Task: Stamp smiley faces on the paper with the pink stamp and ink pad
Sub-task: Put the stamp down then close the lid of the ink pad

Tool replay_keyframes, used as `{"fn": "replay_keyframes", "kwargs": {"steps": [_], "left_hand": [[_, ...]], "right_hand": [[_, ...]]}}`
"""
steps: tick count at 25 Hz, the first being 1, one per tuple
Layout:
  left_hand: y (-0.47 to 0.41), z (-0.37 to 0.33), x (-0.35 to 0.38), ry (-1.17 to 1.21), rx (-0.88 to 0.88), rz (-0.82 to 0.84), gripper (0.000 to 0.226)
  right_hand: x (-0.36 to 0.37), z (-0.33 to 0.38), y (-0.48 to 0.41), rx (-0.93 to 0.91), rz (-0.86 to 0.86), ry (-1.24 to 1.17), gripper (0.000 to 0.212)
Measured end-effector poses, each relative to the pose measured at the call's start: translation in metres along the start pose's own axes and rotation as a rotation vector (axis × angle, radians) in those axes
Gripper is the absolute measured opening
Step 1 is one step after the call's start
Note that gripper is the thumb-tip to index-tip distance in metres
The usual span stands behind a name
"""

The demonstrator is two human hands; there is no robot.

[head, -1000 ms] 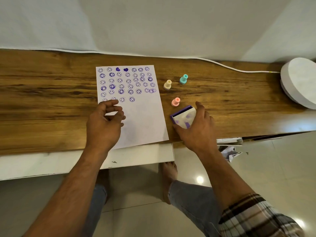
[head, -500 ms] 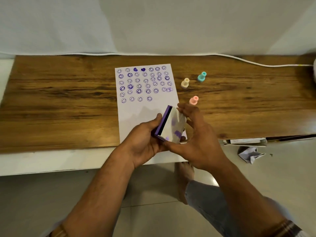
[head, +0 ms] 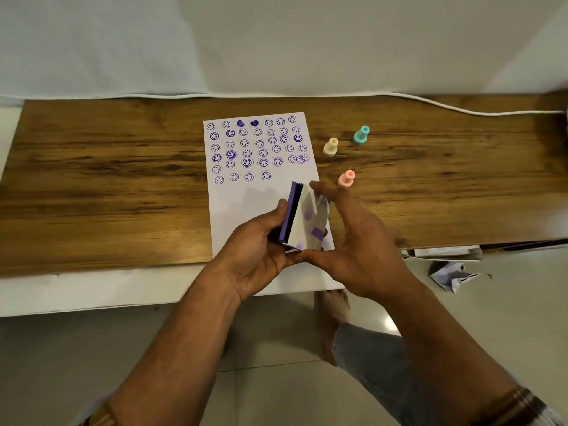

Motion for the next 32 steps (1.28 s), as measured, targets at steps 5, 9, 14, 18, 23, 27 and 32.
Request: {"fn": "replay_keyframes", "kwargs": {"steps": [5,9,14,18,23,27,32], "left_hand": [[0.0,0.001,0.001,-0.046,0.002,0.003,0.046],[0.002,-0.003,0.001,-0.03,0.028,-0.028,0.037],[0.001,-0.001,0.0,-0.065,0.012,-0.06,0.044],[0.001,0.0,0.0,-0.047,0.02,-0.057,0.046],[-0.001,-0.004,0.0,-0.035,0.045,-0.032,0.046],[-0.002,-0.004,-0.002,-0.041,0.066,-0.02,0.044],[-0.003,-0.005,-0.005,-0.036,0.08,-0.029,0.047]], "right_hand": [[-0.004,0.002,-0.003,-0.028,0.019,-0.059,0.096],[-0.012,0.001,-0.003,-0.068,0.026,-0.088,0.096],[-0.008,0.0,-0.005,-0.047,0.057,-0.037,0.095],[-0.011,-0.003,-0.005,-0.07,0.046,-0.055,0.093],[-0.015,-0.008,-0.004,-0.078,0.036,-0.026,0.101],[-0.016,-0.005,-0.005,-0.062,0.038,-0.06,0.1],[-0.022,0.0,-0.005,-0.105,0.029,-0.077,0.097]]}}
Point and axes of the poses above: each hand's wrist, its own y-axis away from the middle knuckle, its own x-axis out of the palm, z = x × y, the point moved 5 cm from there along -y, towards the middle knuckle, and after that the axes turned 6 degrees about z, right-handed, at the moved point
